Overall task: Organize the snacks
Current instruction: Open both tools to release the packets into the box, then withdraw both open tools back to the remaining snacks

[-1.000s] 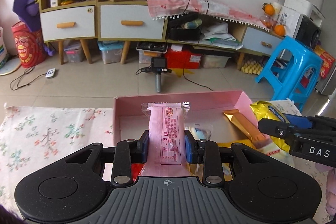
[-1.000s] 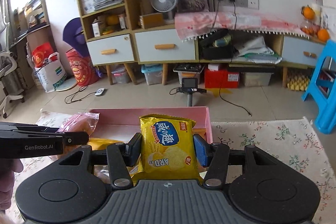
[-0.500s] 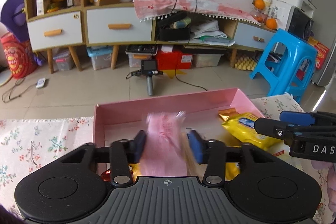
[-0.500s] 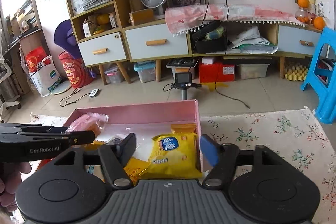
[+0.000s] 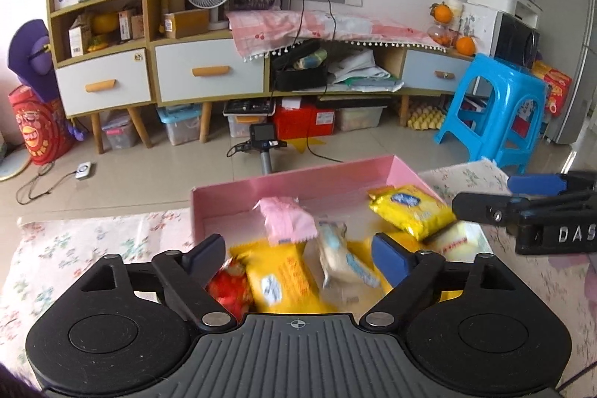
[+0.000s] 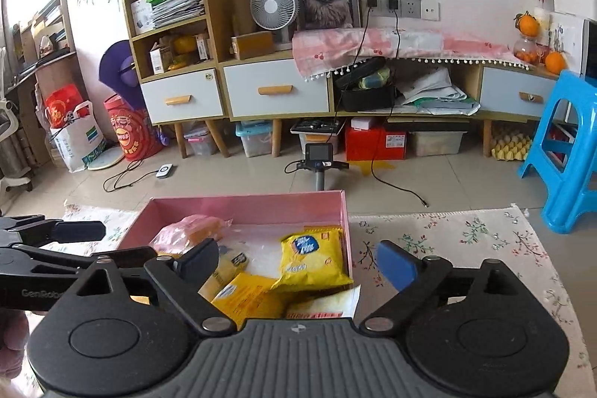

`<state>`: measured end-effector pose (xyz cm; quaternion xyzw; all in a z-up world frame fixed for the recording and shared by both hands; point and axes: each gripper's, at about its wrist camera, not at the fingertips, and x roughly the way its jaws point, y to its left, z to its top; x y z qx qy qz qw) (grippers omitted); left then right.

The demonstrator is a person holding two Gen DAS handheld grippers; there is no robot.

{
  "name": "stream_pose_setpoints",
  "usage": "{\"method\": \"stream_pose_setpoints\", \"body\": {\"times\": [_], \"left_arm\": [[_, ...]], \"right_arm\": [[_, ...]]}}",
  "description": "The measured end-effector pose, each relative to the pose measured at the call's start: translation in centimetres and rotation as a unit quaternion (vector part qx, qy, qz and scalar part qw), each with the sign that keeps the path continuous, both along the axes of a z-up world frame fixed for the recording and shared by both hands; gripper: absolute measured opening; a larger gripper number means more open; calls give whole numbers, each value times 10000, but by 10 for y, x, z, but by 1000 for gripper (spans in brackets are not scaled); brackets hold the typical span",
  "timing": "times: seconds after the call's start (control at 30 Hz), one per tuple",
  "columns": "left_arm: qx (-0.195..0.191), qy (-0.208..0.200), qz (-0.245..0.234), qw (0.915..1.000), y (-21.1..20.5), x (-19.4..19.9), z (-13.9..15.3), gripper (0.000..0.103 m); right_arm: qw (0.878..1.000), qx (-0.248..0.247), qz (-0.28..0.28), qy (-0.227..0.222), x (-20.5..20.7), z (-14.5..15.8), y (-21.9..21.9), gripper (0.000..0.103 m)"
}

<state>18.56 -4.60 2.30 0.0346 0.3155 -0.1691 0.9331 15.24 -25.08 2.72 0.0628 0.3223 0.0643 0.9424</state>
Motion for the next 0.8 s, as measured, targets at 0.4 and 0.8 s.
{"method": "stream_pose_setpoints", "body": {"times": [0.4,0.8], "left_arm": [[63,100,219,9997,24,-59,4,94],[319,309,198,9988,41,-112,2,98]], "right_arm": [[9993,-314,139,-128,-48,24,17,90],[9948,-990,170,-147,-98,27,39,91]]}}
